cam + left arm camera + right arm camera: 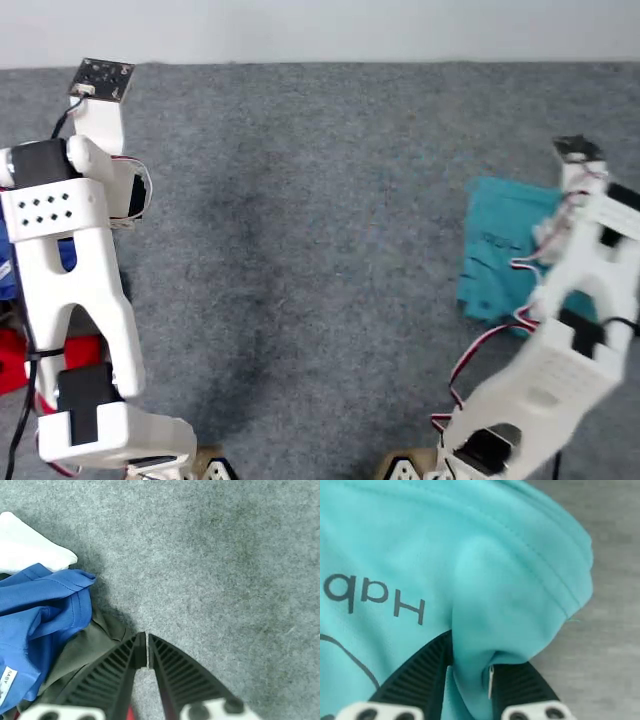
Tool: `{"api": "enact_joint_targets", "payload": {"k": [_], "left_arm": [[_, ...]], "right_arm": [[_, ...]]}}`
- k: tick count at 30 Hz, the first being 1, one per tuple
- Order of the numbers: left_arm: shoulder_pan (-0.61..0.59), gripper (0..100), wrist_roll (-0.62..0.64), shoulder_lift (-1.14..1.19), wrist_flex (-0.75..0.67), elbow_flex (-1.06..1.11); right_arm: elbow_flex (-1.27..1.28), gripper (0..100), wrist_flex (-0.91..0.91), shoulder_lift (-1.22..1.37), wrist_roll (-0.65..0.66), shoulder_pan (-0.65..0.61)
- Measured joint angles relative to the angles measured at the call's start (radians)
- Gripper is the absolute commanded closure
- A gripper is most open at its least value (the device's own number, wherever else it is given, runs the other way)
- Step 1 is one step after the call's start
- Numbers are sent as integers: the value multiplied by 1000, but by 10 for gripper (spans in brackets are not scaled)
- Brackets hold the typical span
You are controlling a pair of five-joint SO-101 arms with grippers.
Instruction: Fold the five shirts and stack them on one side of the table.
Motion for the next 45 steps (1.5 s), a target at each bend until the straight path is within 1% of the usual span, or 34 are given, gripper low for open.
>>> {"api": "enact_joint_targets", "payload": {"k": [3, 6, 10, 11, 13, 17, 19, 20, 22, 24, 26, 28, 29, 31, 32, 34, 36, 40, 45], "left_arm": [[0, 987, 0, -2, 0, 0], [0, 987, 0, -2, 0, 0], [0, 987, 0, -2, 0, 0], [0, 987, 0, -2, 0, 0], [0, 987, 0, -2, 0, 0], [0, 987, 0, -2, 0, 0], [0, 987, 0, -2, 0, 0], [0, 987, 0, -2, 0, 0], [0, 987, 0, -2, 0, 0], [0, 987, 0, -2, 0, 0], [0, 987, 0, -2, 0, 0], [0, 987, 0, -2, 0, 0], [0, 987, 0, -2, 0, 0], [0, 987, 0, -2, 0, 0], [0, 987, 0, -11, 0, 0], [0, 987, 0, -40, 0, 0], [0, 987, 0, -72, 0, 0], [0, 987, 0, -115, 0, 32], [0, 987, 0, -163, 2, 140]], "right_arm": [[0, 989, -66, 0, 81, 74], [0, 989, -118, 0, 137, 120], [0, 980, -181, 0, 173, 163], [0, 965, -195, 0, 176, 172], [0, 883, -213, 0, 178, 187], [0, 667, -215, 0, 163, 215], [0, 618, -212, -8, 89, 232], [0, 615, -196, -18, 46, 239], [0, 637, -143, -52, -35, 245], [0, 699, -74, -92, -63, 245], [0, 810, 5, -124, -75, 244], [0, 950, 78, -143, -78, 232], [0, 998, 114, -147, -78, 221], [0, 948, 180, -150, -80, 198], [0, 949, 210, -150, -83, 187], [0, 989, 287, -150, -84, 161], [3, 983, 321, -150, -84, 132], [91, 990, 302, -152, -84, 94], [293, 990, 147, -152, -84, 48]]}}
